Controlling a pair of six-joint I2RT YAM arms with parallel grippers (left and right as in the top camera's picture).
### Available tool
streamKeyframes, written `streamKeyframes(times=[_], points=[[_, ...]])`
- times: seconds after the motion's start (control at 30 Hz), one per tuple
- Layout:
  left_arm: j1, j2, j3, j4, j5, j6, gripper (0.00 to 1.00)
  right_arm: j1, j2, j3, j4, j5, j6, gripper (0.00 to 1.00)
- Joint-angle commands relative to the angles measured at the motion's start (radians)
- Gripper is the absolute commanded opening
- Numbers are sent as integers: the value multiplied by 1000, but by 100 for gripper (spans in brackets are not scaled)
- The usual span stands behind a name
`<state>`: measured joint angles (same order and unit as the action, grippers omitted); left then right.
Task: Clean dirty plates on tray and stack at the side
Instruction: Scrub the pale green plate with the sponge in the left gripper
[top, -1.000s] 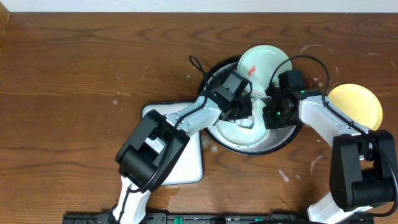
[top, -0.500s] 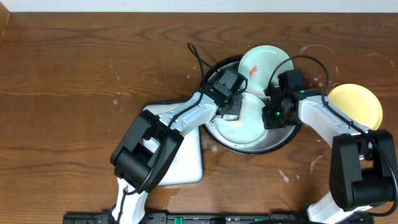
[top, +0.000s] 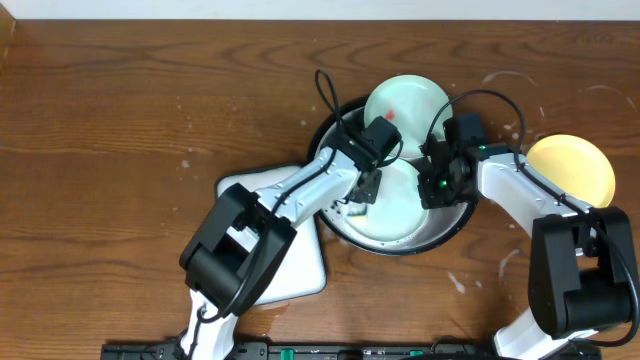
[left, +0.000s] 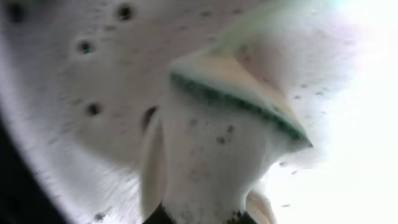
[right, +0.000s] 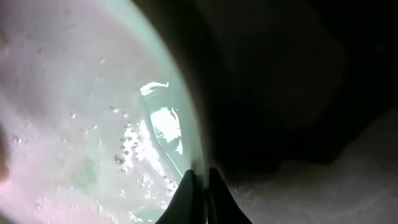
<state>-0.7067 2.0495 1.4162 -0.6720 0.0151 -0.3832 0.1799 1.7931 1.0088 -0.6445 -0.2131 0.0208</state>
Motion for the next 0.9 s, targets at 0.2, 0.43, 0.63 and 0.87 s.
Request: streamKeyframes(times=[0.2,0.43,0.63,0.87], points=[[-15,55,-45,126,363,-140,11,5,58,-44,-24,108,-44,1],[-70,60,-45,261,363,-172,13,5,58,-44,-17,108,-44,1],[-62,77,-45,269,327,-167,13,5,58,-44,-18,108,-44,1],[-12,77,-45,91,-132,-116,8,5,58,-44,-22,108,-44,1]])
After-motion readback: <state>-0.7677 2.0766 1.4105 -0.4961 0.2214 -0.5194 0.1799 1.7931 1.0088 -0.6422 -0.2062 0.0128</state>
